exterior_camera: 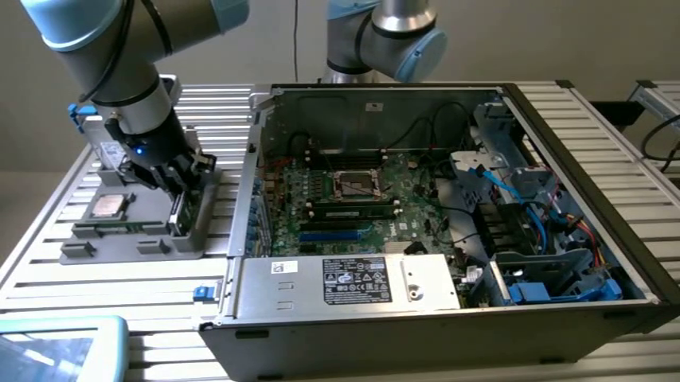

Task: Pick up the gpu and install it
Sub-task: 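Pick up the gpu and move the gpu toward the slot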

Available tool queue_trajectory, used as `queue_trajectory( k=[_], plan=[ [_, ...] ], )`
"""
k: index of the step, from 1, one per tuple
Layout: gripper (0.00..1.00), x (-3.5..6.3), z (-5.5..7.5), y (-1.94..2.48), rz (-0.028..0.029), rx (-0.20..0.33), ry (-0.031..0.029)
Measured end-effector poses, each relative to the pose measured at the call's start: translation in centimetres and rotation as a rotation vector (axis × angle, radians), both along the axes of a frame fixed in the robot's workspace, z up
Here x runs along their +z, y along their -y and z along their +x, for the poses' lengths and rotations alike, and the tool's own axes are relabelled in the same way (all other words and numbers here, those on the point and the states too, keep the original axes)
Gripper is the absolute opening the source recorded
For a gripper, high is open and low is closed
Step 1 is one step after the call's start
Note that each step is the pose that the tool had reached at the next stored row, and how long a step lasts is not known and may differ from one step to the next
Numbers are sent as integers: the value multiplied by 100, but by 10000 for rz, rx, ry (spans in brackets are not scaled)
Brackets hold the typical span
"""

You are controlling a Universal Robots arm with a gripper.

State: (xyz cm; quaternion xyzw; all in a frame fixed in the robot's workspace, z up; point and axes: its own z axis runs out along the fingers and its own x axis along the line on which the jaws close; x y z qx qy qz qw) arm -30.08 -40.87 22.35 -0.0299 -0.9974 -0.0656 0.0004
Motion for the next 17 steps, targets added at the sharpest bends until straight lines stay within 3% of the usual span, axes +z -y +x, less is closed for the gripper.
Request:
queue_trajectory(
  k=[3, 12, 17],
  plan=[
    [27, 36, 1, 0, 1, 0, 1],
    [27, 324, 0, 0, 27, 0, 32],
    [27, 535, 0, 0, 27, 0, 35]
  ],
)
